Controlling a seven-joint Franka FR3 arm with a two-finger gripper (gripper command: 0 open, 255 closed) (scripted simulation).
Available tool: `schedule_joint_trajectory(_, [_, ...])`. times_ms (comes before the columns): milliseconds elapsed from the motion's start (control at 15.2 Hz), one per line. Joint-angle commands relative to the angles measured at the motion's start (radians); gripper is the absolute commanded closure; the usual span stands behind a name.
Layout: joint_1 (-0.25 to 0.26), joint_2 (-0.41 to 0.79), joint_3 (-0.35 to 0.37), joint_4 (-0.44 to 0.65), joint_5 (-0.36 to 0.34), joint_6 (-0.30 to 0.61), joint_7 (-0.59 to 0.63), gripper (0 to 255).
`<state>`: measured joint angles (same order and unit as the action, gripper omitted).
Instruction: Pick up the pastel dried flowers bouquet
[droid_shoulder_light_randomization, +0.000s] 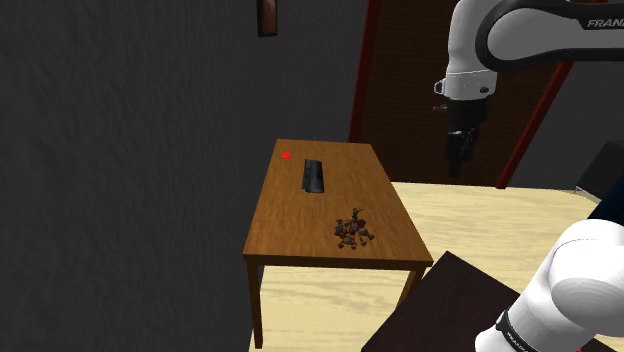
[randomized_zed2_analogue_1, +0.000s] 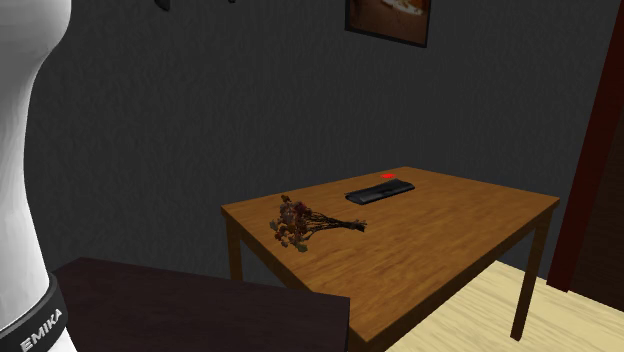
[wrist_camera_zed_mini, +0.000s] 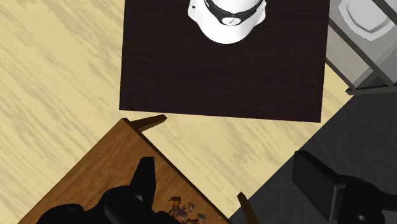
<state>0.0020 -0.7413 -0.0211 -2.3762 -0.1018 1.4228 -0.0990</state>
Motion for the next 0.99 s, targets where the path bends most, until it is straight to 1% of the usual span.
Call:
schedule_joint_trajectory(0, [0.0,0.0,0.0,0.0,0.0,0.0,0.0,0])
schedule_joint_trajectory(462, [-0.031,0.245,0.012,0.015,0.032,0.195,0.133,0])
schedule_joint_trajectory(924, [-0.057,0.517,0.008,0.096,0.054,0.353,0.248,0])
